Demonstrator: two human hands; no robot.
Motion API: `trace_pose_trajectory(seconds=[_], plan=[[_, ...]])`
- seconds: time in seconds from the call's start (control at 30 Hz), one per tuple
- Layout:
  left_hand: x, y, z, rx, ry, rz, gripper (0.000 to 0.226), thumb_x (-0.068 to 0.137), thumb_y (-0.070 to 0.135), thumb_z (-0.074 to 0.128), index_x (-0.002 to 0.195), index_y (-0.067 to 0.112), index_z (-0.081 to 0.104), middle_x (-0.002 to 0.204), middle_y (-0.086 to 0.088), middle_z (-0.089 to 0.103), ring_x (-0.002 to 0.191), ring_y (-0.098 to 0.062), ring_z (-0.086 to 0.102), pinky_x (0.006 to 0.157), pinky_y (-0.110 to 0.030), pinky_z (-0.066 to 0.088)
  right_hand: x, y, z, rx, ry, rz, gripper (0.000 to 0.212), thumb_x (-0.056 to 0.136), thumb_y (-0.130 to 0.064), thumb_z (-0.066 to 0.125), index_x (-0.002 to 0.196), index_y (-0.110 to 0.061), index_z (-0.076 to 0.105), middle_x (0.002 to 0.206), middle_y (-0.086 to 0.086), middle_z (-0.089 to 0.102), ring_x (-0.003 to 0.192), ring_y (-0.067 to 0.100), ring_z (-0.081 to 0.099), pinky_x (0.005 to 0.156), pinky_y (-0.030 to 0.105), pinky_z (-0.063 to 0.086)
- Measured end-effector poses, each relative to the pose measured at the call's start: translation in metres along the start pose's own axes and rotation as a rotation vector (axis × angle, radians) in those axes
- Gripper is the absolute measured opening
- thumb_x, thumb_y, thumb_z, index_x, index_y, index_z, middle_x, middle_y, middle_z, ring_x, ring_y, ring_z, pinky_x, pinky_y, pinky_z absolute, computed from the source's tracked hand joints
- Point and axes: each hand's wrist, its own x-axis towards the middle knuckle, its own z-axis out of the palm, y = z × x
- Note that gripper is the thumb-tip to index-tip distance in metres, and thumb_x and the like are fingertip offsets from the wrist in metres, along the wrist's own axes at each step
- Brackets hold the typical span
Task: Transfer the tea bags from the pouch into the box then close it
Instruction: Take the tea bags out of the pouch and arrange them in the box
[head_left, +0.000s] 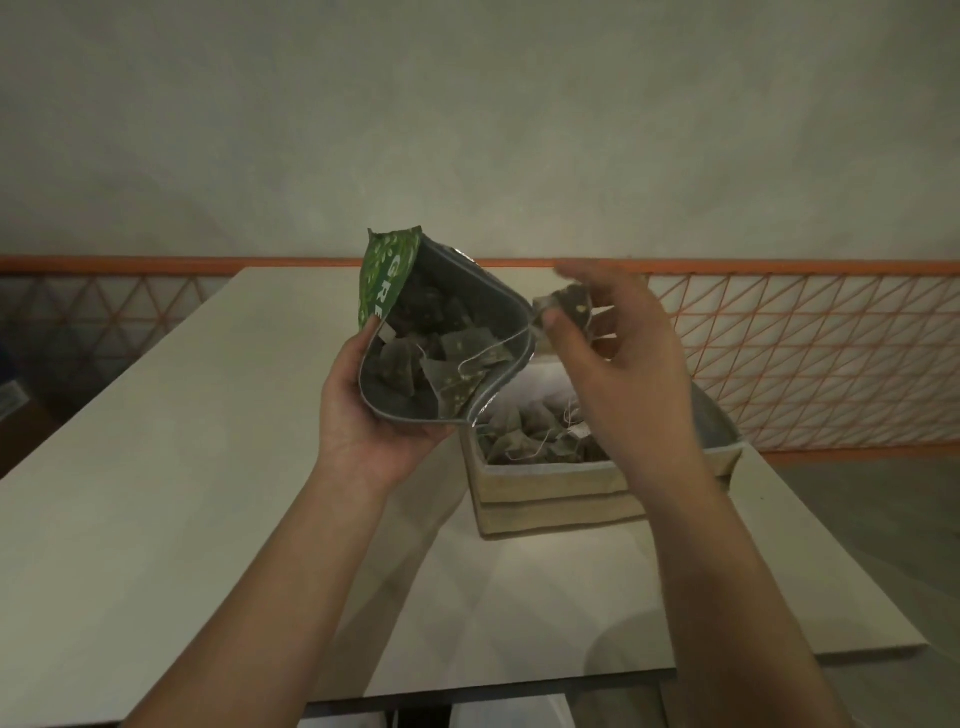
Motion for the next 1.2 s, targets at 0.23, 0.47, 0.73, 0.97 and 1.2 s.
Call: trace_pose_trajectory(seconds=[0.23, 0.47, 0.73, 0.97, 1.2], plan=[[0.003, -0.001, 0.000, -0.056, 0.009, -0.012, 0.047, 0.094, 0.047, 0.053, 0.116, 0.012, 0.075, 0.133, -0.020, 0.063, 0.119, -0.039, 0.061, 0.099, -0.047, 0.049, 0.002, 0.015, -0.012, 0.025, 0.101, 0.064, 0.010, 0.091, -0.018, 0.067, 0.100, -0.015, 0.063, 0.096, 0.000, 0.062, 0.082, 0.002, 0.057, 0.068, 0.010, 0.044], [0.005, 0.000, -0.001, -0.078, 0.000, -0.022, 0.048, 0.095, 0.047, 0.050, 0.123, 0.013, 0.070, 0.137, -0.018, 0.061, 0.129, -0.038, 0.055, 0.112, -0.048, 0.039, -0.010, 0.040, -0.008, -0.081, 0.030, 0.202, 0.010, 0.087, -0.019, 0.072, 0.087, -0.022, 0.063, 0.080, -0.015, 0.062, 0.071, -0.008, 0.057, 0.059, 0.006, 0.043], [0.004, -0.001, -0.001, -0.063, 0.015, -0.017, 0.048, 0.093, 0.047, 0.053, 0.119, 0.012, 0.072, 0.136, -0.019, 0.061, 0.124, -0.038, 0.058, 0.104, -0.047, 0.046, 0.004, 0.027, -0.020, 0.174, 0.181, 0.107, 0.015, 0.093, -0.012, 0.064, 0.099, -0.023, 0.055, 0.099, 0.000, 0.063, 0.075, 0.023, 0.067, 0.062, 0.024, 0.054], [0.002, -0.002, 0.002, -0.081, -0.021, -0.042, 0.047, 0.096, 0.046, 0.050, 0.110, 0.010, 0.078, 0.135, -0.019, 0.062, 0.126, -0.037, 0.057, 0.109, -0.049, 0.041, -0.007, 0.069, -0.011, -0.433, -0.183, 0.252, 0.030, 0.096, -0.045, 0.052, 0.103, -0.021, 0.071, 0.106, -0.005, 0.065, 0.094, 0.011, 0.061, 0.077, 0.026, 0.048], [0.003, -0.001, 0.002, -0.099, -0.018, -0.039, 0.052, 0.095, 0.048, 0.049, 0.133, 0.016, 0.064, 0.141, -0.017, 0.058, 0.134, -0.037, 0.050, 0.116, -0.048, 0.033, -0.008, 0.069, -0.003, -0.746, -0.575, 0.451, 0.050, 0.100, -0.055, 0.033, 0.099, -0.018, 0.067, 0.085, 0.001, 0.064, 0.079, 0.018, 0.060, 0.075, 0.035, 0.050]])
